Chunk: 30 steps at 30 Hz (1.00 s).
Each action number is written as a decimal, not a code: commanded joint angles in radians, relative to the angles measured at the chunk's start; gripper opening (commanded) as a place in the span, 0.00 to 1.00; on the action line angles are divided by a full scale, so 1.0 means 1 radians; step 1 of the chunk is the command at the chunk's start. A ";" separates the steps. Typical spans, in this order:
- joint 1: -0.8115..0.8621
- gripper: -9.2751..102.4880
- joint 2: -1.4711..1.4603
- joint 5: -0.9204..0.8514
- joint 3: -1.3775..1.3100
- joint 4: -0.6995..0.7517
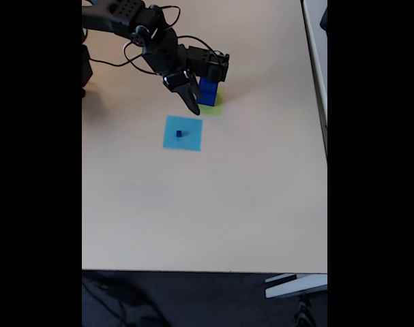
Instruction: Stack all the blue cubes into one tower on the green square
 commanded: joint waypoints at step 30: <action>-0.012 0.26 0.029 0.018 0.357 -0.382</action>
